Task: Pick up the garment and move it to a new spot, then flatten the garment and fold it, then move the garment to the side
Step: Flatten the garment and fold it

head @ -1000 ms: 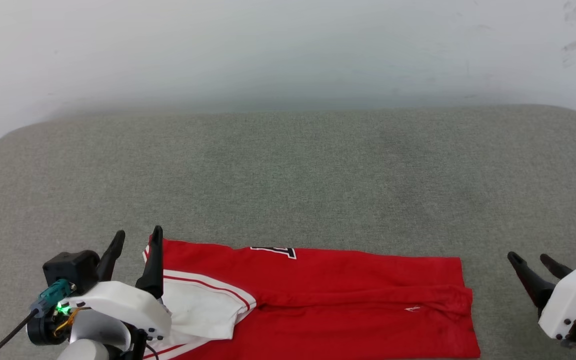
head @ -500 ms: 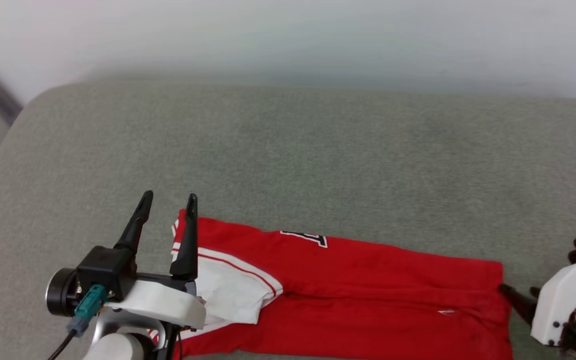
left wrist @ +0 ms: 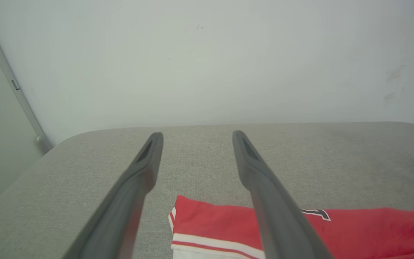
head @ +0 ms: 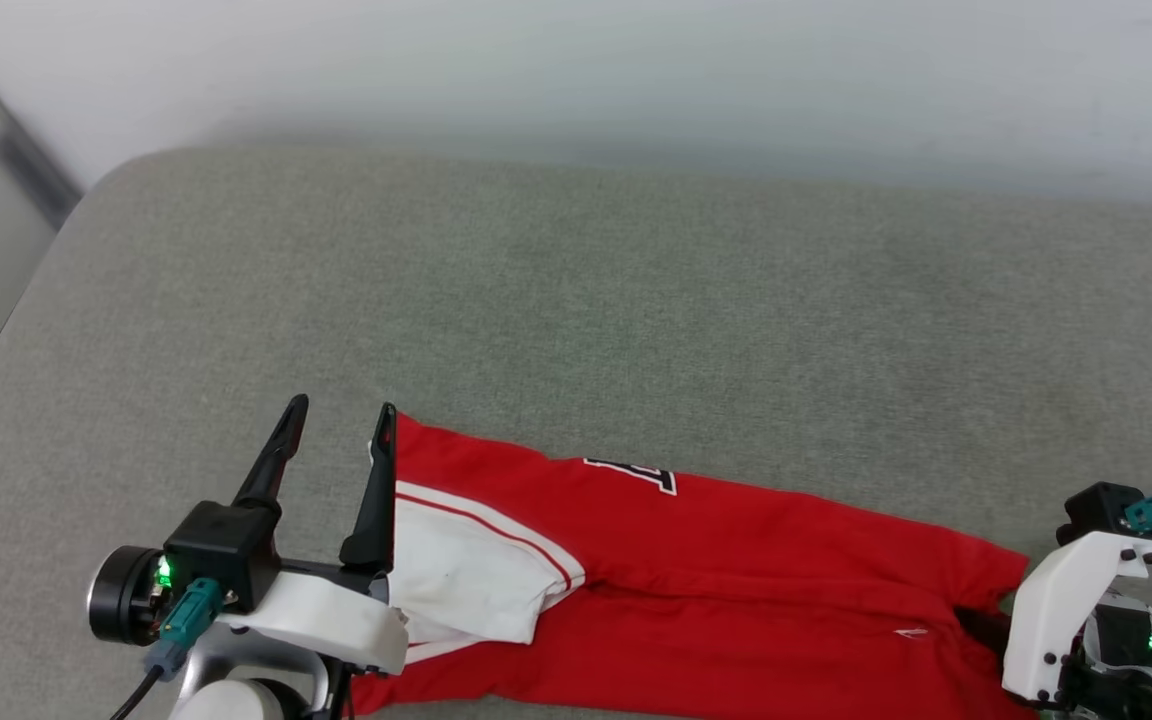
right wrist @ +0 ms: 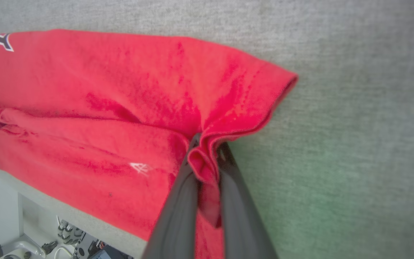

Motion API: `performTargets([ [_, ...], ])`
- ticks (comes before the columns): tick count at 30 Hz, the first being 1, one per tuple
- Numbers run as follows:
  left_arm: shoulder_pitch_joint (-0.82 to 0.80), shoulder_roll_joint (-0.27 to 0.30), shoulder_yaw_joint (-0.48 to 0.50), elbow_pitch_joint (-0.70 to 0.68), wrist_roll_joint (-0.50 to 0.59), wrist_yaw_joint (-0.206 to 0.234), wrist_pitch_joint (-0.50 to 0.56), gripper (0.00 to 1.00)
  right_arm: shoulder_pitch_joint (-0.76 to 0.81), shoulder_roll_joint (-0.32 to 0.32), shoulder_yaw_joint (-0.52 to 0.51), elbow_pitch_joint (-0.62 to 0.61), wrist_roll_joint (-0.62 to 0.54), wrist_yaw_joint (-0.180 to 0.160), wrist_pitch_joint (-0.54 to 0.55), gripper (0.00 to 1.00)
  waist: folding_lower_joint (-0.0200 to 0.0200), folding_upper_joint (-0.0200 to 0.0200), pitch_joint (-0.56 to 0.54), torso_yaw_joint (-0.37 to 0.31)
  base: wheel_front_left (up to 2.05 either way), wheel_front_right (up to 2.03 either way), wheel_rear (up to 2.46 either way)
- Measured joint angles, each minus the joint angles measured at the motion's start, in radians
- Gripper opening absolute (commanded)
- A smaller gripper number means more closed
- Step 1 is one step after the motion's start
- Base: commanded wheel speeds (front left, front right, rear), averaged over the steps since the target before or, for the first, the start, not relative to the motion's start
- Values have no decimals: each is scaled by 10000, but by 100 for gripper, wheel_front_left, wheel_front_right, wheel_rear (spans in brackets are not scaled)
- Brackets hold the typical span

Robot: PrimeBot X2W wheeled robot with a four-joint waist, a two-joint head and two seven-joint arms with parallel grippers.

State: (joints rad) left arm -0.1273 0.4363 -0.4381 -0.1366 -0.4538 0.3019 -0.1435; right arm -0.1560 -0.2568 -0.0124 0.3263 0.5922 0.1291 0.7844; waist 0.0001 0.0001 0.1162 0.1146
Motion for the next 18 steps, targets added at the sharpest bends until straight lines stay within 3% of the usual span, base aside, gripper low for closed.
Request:
performTargets([
  [9,268,171,27,-58,-8,186,96,100,-285,-593,-128,111,111,17,-309,0,0,0,-634,-568,0,0,0],
  [18,581,226,29,-228,-69,326,113,100,-223,-972,-2479,146,-318,17,-213,0,-1,0,-860,-1112,0,0,0],
])
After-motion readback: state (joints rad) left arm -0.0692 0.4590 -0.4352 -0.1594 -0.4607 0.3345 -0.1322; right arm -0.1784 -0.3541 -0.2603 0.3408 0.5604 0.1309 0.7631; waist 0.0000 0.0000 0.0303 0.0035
